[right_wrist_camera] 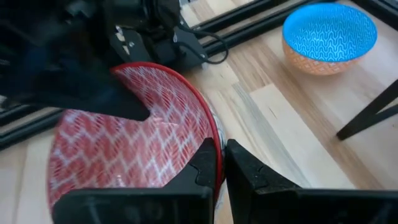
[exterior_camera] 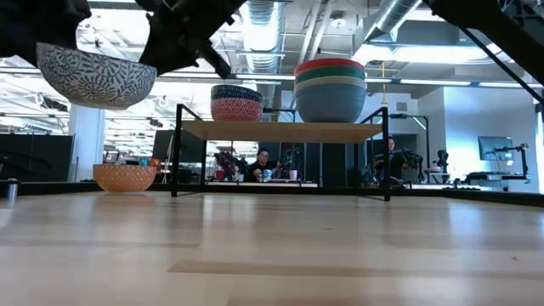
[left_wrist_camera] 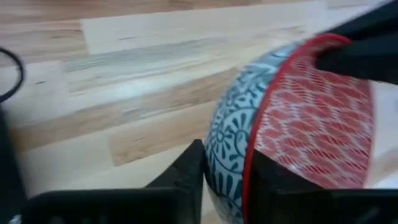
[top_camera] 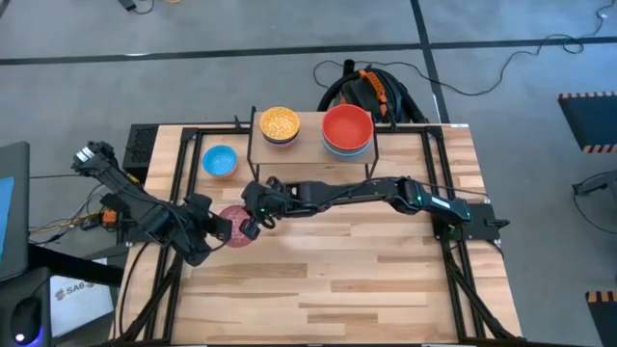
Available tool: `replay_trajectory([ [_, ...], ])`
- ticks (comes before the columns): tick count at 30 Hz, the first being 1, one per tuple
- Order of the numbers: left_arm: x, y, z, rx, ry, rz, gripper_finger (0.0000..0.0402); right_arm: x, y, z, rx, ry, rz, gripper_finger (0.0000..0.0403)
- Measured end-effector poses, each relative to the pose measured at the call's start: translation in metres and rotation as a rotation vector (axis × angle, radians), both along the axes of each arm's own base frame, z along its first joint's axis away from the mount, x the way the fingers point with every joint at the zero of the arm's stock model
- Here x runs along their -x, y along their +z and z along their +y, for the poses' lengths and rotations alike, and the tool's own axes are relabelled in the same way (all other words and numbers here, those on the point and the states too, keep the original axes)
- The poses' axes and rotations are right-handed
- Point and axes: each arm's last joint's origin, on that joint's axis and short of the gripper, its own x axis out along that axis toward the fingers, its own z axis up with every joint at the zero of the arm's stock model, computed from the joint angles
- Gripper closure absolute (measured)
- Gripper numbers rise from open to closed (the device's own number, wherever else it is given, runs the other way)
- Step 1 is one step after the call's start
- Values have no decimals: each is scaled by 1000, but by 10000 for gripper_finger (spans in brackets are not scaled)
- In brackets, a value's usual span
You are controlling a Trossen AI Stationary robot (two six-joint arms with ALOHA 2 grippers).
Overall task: Place and stack bowls onto a shelf
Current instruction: Stack the patterned red bowl on top of the patterned yellow bowl on the shelf
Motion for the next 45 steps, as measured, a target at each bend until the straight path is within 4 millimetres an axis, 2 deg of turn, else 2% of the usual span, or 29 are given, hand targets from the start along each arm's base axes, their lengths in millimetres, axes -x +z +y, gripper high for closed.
replay_trajectory([
  [4,0,0,-1,18,7,0,385,1,4,8,-12,-4,-18,364],
  [7,0,-1,-1,4,-36,22,396,3,8,15,-25,33,-21,356],
  [14,0,-1,0,-10,-69,45,399,15,20,18,-30,68,32,279],
  [17,-2,3,0,-49,-70,9,399,28,43,12,-10,68,25,249],
  [22,-7,32,0,-166,-118,-104,400,61,89,-2,20,48,27,216],
  [28,-10,67,1,-287,-165,-203,401,107,138,-17,-5,6,27,208],
  [33,-14,81,4,-358,-159,-254,401,153,172,-22,33,19,66,210],
  [35,-18,82,8,-379,-134,-264,401,168,179,-28,77,19,96,210],
  [39,-30,85,20,-426,-61,-273,401,182,180,-62,87,38,155,210],
  [42,-39,86,34,-438,-14,-247,400,184,174,-88,-43,170,151,210],
  [45,-49,90,50,-442,23,-250,400,189,172,-100,-193,346,130,210],
])
